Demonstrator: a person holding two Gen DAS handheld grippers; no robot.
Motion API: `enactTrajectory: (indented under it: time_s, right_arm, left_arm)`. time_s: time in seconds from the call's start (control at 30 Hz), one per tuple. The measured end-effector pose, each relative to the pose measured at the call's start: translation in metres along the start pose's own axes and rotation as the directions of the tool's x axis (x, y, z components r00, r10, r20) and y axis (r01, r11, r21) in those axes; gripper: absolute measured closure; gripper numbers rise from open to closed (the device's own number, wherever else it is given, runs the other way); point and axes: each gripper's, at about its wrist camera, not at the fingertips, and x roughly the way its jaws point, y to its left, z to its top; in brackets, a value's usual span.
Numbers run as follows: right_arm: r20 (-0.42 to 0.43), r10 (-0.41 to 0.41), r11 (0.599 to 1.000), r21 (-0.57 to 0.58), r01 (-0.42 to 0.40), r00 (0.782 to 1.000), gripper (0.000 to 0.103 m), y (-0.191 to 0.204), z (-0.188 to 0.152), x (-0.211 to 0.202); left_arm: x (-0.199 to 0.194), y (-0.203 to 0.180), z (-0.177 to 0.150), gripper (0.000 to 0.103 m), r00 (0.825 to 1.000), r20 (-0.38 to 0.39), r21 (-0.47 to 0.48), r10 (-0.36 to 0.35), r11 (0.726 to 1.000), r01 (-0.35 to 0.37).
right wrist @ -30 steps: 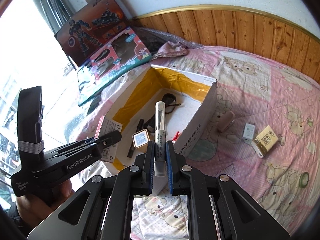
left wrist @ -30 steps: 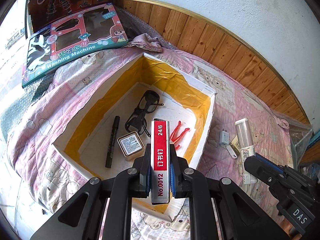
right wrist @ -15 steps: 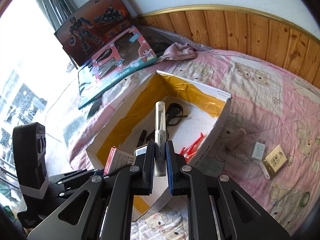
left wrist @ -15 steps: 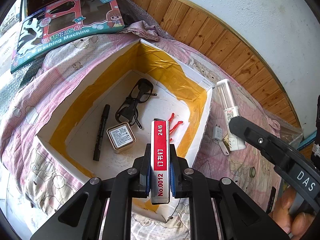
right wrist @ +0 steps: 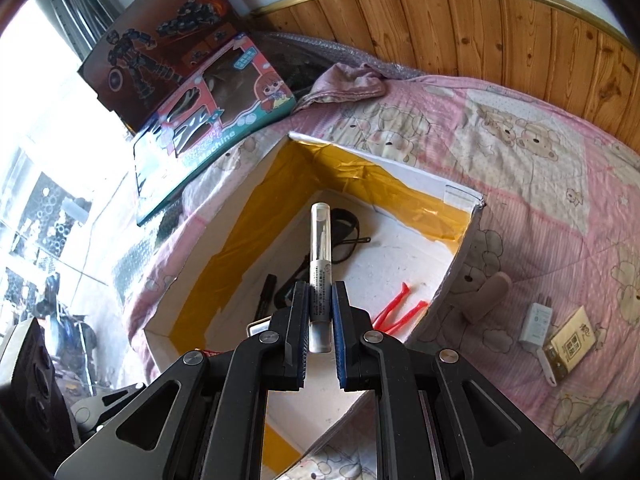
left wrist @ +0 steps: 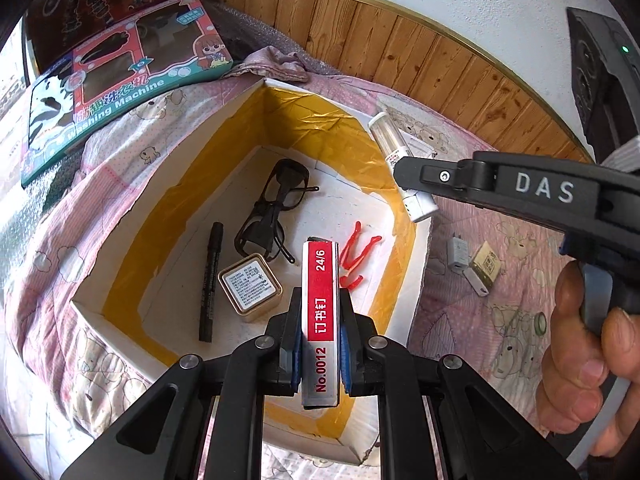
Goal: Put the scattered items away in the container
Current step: 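Open right tool to drop the vial while left tool releases the staple box into the box, then move left tool to the white charger plug while right tool approaches the green tape roll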
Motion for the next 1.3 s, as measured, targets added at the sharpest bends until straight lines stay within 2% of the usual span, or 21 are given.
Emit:
enactTrajectory:
  time_s: [0.33, 0.6, 0.67, 0.73, 0.8, 1.03, 1.3]
  right_arm:
    - [-0.048, -0.043, 0.999, -0.004, 0.042, 0.998, 0.092, -0.012, 0.019, 0.036]
    - [-0.095, -0.067, 0.998, -0.024, 0.065, 0.993, 0.091, -0.015, 0.025, 0.06]
    - [-0.1, -0.075, 0.997, -0.04, 0.071, 0.992, 0.09, -0.015, 0.025, 0.064]
    - [-0.096, -0.08, 0.996, -0.031, 0.078, 0.992, 0.086, -0.018, 0.025, 0.065]
    - [-0.081, -0.066, 0.998, -0.01, 0.065, 0.995, 0.083, -0.023, 0.024, 0.06]
    - [-0.004, -0.001, 0.997, 0.076, 0.001, 1.0, 0.083, -0.039, 0.01, 0.016]
    - [0.022, 0.106, 0.989, 0.101, -0.108, 0.994, 0.083, -0.039, -0.039, -0.017]
  left_arm:
    - [0.016, -0.002, 0.001, 0.088, 0.999, -0.02, 0.027, -0.047, 0.999, 0.047]
    - [0.037, 0.004, 0.003, 0.088, 0.997, -0.059, 0.014, -0.055, 0.998, 0.056]
    - [0.042, 0.006, 0.003, 0.088, 0.996, -0.068, 0.01, -0.061, 0.998, 0.062]
    - [0.046, 0.01, 0.003, 0.087, 0.997, -0.067, -0.012, -0.039, 0.999, 0.038]
    - [0.05, 0.015, 0.002, 0.078, 0.997, -0.069, -0.038, -0.032, 0.999, 0.03]
    - [0.04, 0.026, -0.001, 0.078, 0.998, -0.052, -0.073, -0.042, 0.997, 0.038]
    - [0.018, 0.023, -0.003, 0.078, 0.999, -0.028, -0.072, -0.032, 0.997, 0.03]
